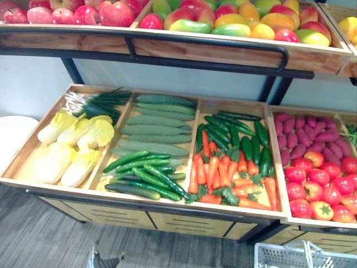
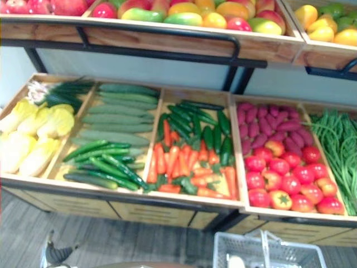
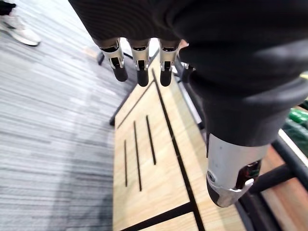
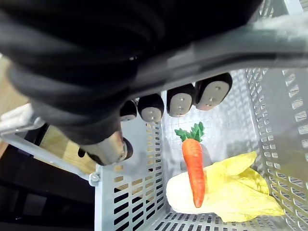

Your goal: Pick vegetable in the basket

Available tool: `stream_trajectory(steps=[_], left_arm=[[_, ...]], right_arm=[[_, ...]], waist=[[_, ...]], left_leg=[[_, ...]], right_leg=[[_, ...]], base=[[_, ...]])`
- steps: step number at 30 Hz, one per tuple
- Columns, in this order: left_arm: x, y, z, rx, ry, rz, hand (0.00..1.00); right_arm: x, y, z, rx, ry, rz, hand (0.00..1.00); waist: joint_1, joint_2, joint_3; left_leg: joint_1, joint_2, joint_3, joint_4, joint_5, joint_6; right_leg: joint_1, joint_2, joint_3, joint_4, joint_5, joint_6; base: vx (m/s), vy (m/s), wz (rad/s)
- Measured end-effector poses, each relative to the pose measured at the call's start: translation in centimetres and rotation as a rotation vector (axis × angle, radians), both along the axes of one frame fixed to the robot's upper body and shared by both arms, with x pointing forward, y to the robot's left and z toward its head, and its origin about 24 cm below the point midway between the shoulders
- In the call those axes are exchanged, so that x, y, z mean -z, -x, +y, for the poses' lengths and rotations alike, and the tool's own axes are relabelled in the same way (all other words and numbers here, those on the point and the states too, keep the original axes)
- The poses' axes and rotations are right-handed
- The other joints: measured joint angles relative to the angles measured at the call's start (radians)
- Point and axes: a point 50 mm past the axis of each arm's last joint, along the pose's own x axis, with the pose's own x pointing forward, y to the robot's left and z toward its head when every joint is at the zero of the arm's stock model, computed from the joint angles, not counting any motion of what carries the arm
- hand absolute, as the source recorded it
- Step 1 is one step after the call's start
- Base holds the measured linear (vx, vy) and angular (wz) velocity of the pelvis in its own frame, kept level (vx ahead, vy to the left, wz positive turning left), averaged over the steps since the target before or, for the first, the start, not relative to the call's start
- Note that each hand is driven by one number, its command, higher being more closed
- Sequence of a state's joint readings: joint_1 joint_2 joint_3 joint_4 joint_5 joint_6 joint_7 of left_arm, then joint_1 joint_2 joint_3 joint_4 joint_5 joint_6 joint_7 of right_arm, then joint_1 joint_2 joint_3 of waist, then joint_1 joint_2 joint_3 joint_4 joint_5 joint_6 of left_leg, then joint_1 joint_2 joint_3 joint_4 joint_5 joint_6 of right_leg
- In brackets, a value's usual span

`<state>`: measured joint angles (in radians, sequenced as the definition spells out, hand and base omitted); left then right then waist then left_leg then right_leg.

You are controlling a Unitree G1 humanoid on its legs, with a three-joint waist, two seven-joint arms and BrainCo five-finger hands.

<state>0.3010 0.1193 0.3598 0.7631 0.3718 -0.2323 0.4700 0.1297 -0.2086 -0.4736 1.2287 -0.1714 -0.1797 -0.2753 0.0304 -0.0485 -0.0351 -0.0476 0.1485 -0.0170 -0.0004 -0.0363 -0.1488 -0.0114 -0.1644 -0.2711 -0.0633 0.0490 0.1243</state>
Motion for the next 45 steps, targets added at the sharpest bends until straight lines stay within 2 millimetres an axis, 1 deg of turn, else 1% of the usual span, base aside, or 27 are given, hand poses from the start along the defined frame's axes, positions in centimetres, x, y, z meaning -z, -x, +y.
stream_trajectory(steps=[5,8,10,13,16,20,23,24,25,26,28,29,30,31,32,33,34,35,36,37,38,39,40,42,43,44,45], left_arm=[[1.0,1.3,-0.2,-0.069,0.042,0.061,0.00],[2.5,3.1,-0.8,-0.168,0.145,0.147,0.00],[3.0,3.8,-1.1,-0.183,0.200,0.177,0.00],[3.6,4.1,-1.6,-0.179,0.274,0.214,0.00],[4.3,4.5,-2.3,-0.244,0.418,0.216,0.00],[4.7,4.1,-2.9,-0.241,0.497,0.224,0.00],[5.0,4.2,-3.6,-0.234,0.552,0.225,0.00],[5.1,4.2,-3.9,-0.233,0.575,0.220,0.00],[5.1,3.5,-4.3,-0.221,0.588,0.208,0.00],[5.2,3.2,-4.4,-0.214,0.595,0.203,0.00],[5.2,1.9,-4.9,-0.159,0.609,0.194,0.00],[5.1,1.0,-5.0,-0.133,0.610,0.181,0.00],[5.0,0.7,-5.0,-0.129,0.609,0.178,0.00],[4.9,0.2,-4.7,-0.109,0.595,0.175,0.00],[4.6,-0.1,-3.9,-0.101,0.568,0.172,0.00],[4.5,-0.2,-3.4,-0.100,0.551,0.172,0.00],[4.2,-0.2,-2.4,-0.102,0.516,0.176,0.00],[4.1,-0.6,-2.2,-0.088,0.500,0.170,0.00],[3.9,-0.7,-1.9,-0.080,0.484,0.172,0.00],[3.8,-0.9,-1.4,-0.079,0.467,0.166,0.00],[3.5,-1.0,-0.9,-0.055,0.442,0.175,0.00],[3.6,-0.7,-1.0,-0.044,0.437,0.190,0.00],[3.5,-0.8,-1.0,-0.010,0.425,0.200,0.00],[3.4,-1.1,-0.9,0.010,0.417,0.198,0.00],[3.4,-1.1,-1.0,0.014,0.420,0.200,0.00],[3.5,-1.0,-1.0,0.013,0.423,0.203,0.00],[3.5,-0.9,-1.0,0.013,0.424,0.206,0.00]], right_arm=[[0.0,0.1,-0.1,0.018,0.004,0.000,1.00],[0.0,-0.3,-0.1,0.016,0.004,-0.006,1.00],[0.0,-0.5,-0.1,0.014,0.002,-0.010,1.00],[0.0,-0.6,-0.1,0.013,-0.004,-0.007,1.00],[0.1,-0.9,0.1,-0.001,-0.033,-0.005,1.00],[0.2,-0.5,0.3,-0.004,-0.059,0.012,1.00],[0.3,-0.5,0.4,-0.015,-0.076,0.013,1.00],[0.3,-0.5,0.4,-0.015,-0.081,0.013,1.00],[0.3,-0.7,0.4,-0.017,-0.085,0.009,1.00],[0.3,-0.7,0.4,-0.018,-0.088,0.007,1.00],[0.4,-0.6,0.5,-0.014,-0.095,0.006,1.00],[0.4,-0.7,0.7,-0.008,-0.103,-0.002,1.00],[0.4,-0.9,0.8,-0.006,-0.105,-0.013,1.00],[0.4,-1.5,1.0,-0.009,-0.106,-0.039,1.00],[0.2,-2.8,1.4,-0.006,-0.112,-0.085,1.00],[0.2,-3.6,1.7,-0.017,-0.114,-0.105,1.00],[0.0,-5.0,2.4,-0.056,-0.118,-0.136,1.00],[-0.1,-6.5,3.0,-0.108,-0.123,-0.157,1.00],[-0.2,-7.2,3.4,-0.139,-0.130,-0.165,1.00],[-0.2,-7.7,3.8,-0.170,-0.134,-0.168,1.00],[-0.1,-7.5,3.9,-0.182,-0.133,-0.157,1.00],[-0.1,-7.3,3.9,-0.185,-0.133,-0.152,1.00],[0.1,-6.8,4.0,-0.196,-0.134,-0.137,1.00],[0.1,-6.6,4.0,-0.197,-0.134,-0.130,1.00],[0.1,-6.5,3.8,-0.197,-0.131,-0.126,1.00],[0.1,-6.4,3.8,-0.196,-0.131,-0.124,1.00],[0.2,-6.0,3.9,-0.194,-0.136,-0.114,1.00]], waist=[[-0.005,0.004,-0.002],[-0.025,0.008,-0.002],[-0.031,0.009,-0.001],[-0.038,0.011,0.000],[-0.055,0.013,0.002],[-0.056,0.018,0.008],[-0.056,0.024,0.018],[-0.056,0.027,0.031],[-0.056,0.030,0.055],[-0.056,0.032,0.065],[-0.060,0.041,0.085],[-0.063,0.033,0.088],[-0.064,0.028,0.091],[-0.062,0.013,0.099],[-0.063,-0.013,0.114],[-0.066,-0.030,0.124],[-0.064,-0.050,0.141],[-0.056,-0.026,0.171],[-0.056,-0.019,0.186],[-0.058,-0.011,0.210],[-0.057,-0.010,0.215],[-0.057,-0.010,0.215],[-0.058,-0.010,0.214],[-0.057,-0.013,0.212],[-0.057,-0.015,0.211],[-0.057,-0.017,0.210],[-0.056,-0.024,0.203]], left_leg=[[0.014,0.000,0.007,-0.017,0.005,0.000],[0.039,0.002,0.033,-0.032,0.005,0.001],[0.048,0.003,0.047,-0.033,0.003,-0.001],[0.060,0.005,0.072,-0.033,-0.003,-0.001],[0.074,0.007,0.101,-0.031,-0.016,-0.001],[0.107,0.013,0.151,-0.031,-0.031,-0.004],[0.164,0.025,0.221,-0.024,-0.053,-0.011],[0.177,0.033,0.244,0.011,-0.079,-0.011],[0.170,0.049,0.256,0.101,-0.130,-0.008],[0.154,0.057,0.256,0.150,-0.158,-0.006],[0.105,0.085,0.264,0.295,-0.247,-0.002],[0.078,0.087,0.285,0.356,-0.279,0.008],[0.058,0.087,0.297,0.386,-0.293,0.013],[0.016,0.086,0.336,0.441,-0.320,0.031],[-0.012,0.077,0.392,0.486,-0.342,0.049],[-0.023,0.072,0.427,0.506,-0.351,0.060],[-0.035,0.072,0.510,0.511,-0.354,0.084],[-0.037,0.112,0.595,0.496,-0.340,0.108],[-0.037,0.134,0.625,0.488,-0.331,0.116],[-0.007,0.153,0.682,0.442,-0.302,0.126],[0.032,0.154,0.745,0.388,-0.269,0.134],[0.047,0.152,0.769,0.367,-0.257,0.139],[0.072,0.145,0.837,0.321,-0.232,0.146],[0.073,0.139,0.894,0.300,-0.218,0.148],[0.071,0.139,0.937,0.300,-0.207,0.152],[0.070,0.140,0.954,0.301,-0.203,0.152],[0.066,0.147,0.989,0.312,-0.198,0.146]], right_leg=[[0.001,0.000,0.007,-0.003,0.000,0.000],[0.005,0.002,0.031,-0.003,0.001,0.001],[0.000,0.003,0.048,-0.003,0.002,0.002],[-0.002,0.004,0.069,-0.003,0.002,0.002],[-0.002,0.007,0.100,-0.003,0.001,0.001],[-0.007,0.016,0.148,-0.003,0.003,0.002],[0.000,0.033,0.211,0.008,0.007,0.007],[0.007,0.040,0.233,0.023,0.005,0.006],[0.017,0.047,0.254,0.041,0.002,0.003],[0.017,0.051,0.261,0.053,-0.002,0.003],[-0.012,0.062,0.289,0.112,-0.030,0.014],[-0.056,0.063,0.325,0.150,-0.040,0.023],[-0.076,0.062,0.346,0.159,-0.042,0.028],[-0.125,0.059,0.398,0.162,-0.025,0.054],[-0.169,0.052,0.462,0.143,0.003,0.071],[-0.186,0.046,0.496,0.115,0.029,0.075],[-0.192,0.023,0.519,0.020,0.021,0.049],[-0.239,0.029,0.395,0.068,-0.007,-0.013],[-0.277,0.035,0.301,0.175,-0.014,-0.025],[-0.302,0.034,0.153,0.376,-0.058,-0.091],[-0.279,0.023,0.073,0.516,-0.082,-0.126],[-0.261,0.016,0.055,0.565,-0.086,-0.126],[-0.208,-0.014,0.031,0.666,-0.092,-0.129],[-0.172,-0.061,0.027,0.726,-0.091,-0.128],[-0.139,-0.104,0.024,0.735,-0.084,-0.119],[-0.120,-0.125,0.020,0.727,-0.075,-0.116],[-0.079,-0.160,0.009,0.681,-0.045,-0.091]], base=[[0.01,-0.006,-0.04],[0.01,-0.004,-0.17],[0.00,-0.002,-0.28],[0.00,-0.001,-0.26],[-0.01,0.002,-0.27],[0.02,0.005,-0.37],[0.07,0.011,-0.64],[0.04,0.043,-0.59],[0.02,0.041,-0.57],[-0.04,0.029,-0.44],[-0.13,0.067,-0.43],[-0.21,0.149,-0.55],[-0.24,0.203,-0.82],[-0.25,0.245,-1.11],[-0.21,0.222,-1.28],[-0.26,0.232,-1.57],[-0.25,0.197,-1.76],[-0.23,0.186,-1.79],[-0.14,0.169,-1.67],[-0.10,0.192,-1.46],[-0.11,0.187,-1.34],[-0.18,0.157,-1.41],[-0.13,0.073,-1.10],[-0.13,0.019,-1.15],[-0.12,-0.032,-1.08],[-0.11,-0.104,-1.16],[-0.12,-0.254,-1.07]])
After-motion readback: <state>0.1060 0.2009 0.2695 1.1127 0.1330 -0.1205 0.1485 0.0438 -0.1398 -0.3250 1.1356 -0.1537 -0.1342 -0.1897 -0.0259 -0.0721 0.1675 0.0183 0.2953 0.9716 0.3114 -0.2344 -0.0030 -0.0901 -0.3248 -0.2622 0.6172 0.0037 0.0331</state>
